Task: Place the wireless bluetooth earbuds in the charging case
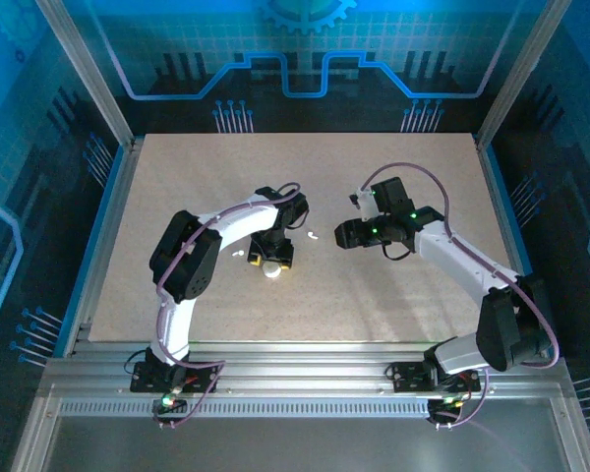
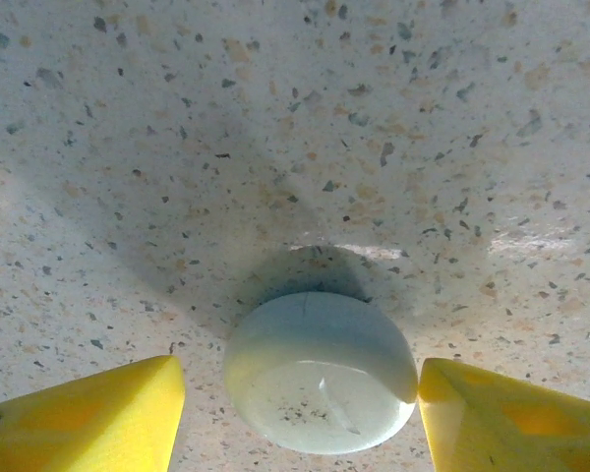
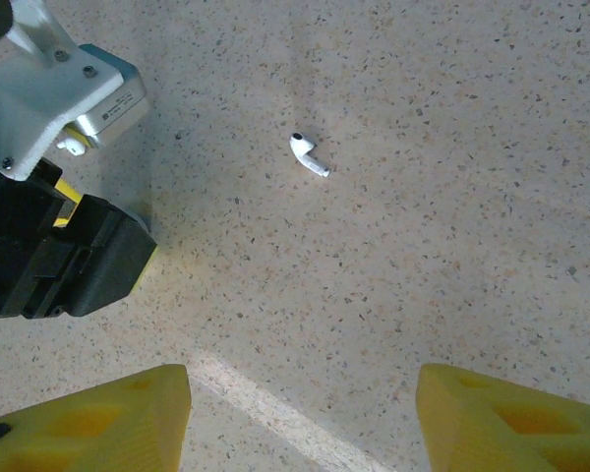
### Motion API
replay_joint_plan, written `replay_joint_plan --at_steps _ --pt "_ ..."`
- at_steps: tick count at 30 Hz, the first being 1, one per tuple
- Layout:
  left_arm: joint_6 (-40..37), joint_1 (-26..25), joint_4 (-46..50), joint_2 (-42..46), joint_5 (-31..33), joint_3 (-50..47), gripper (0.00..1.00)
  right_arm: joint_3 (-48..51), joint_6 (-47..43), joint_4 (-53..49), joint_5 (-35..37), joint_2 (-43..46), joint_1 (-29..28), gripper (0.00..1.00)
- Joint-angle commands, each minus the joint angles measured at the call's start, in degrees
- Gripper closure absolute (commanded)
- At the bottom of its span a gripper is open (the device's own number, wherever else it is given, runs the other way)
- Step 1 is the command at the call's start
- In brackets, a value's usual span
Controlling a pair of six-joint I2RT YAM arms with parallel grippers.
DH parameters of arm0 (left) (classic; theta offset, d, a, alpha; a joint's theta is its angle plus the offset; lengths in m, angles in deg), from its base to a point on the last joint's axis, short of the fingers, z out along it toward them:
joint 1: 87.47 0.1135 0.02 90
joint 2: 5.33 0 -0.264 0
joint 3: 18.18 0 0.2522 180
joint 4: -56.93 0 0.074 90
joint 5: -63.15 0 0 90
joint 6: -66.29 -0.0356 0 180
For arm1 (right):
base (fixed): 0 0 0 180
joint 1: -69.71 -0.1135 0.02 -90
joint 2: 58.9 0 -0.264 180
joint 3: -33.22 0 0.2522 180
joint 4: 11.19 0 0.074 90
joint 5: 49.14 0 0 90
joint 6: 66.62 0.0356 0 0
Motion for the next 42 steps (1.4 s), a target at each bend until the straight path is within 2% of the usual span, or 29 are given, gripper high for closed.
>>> replay_joint_plan --at_steps 1,16,19,24,29,35,38,42 --pt "0.9 0.3 0.7 -1.5 -0.9 1.0 0.34 0.4 0.2 -1.1 0.3 1.3 0.9 0.37" --pt "0.9 0.3 -0.6 -3.4 -2.6 -0.3 0.34 1.1 0.3 -1.4 0.3 2.6 1.6 0.37" --pt "0.9 0.3 -0.9 -3.3 -2.9 -1.0 0.43 1.1 0.4 -1.3 0.3 2.9 1.8 0.37" --pt "1.0 0.3 -1.4 -2.0 -3.0 -2.4 0.51 1.3 0.6 -1.2 0.3 3.5 2.2 0.37" --pt "1.3 0.3 -1.7 1.1 -3.0 -2.3 0.54 2.7 2.1 1.3 -0.7 4.8 2.5 0.38" --pt "5.5 0.2 -7.7 9.5 -7.8 -2.4 0.54 9.2 7.8 10.7 -2.8 11.8 2.7 0.39" --pt "9.4 0.2 -12.4 14.1 -10.4 -2.9 0.56 15.8 11.6 17.5 -3.6 17.6 2.3 0.4" --pt "17.7 -0.4 -22.7 19.5 -14.8 -7.0 0.57 23.3 16.2 23.3 -1.4 25.8 0.5 0.41"
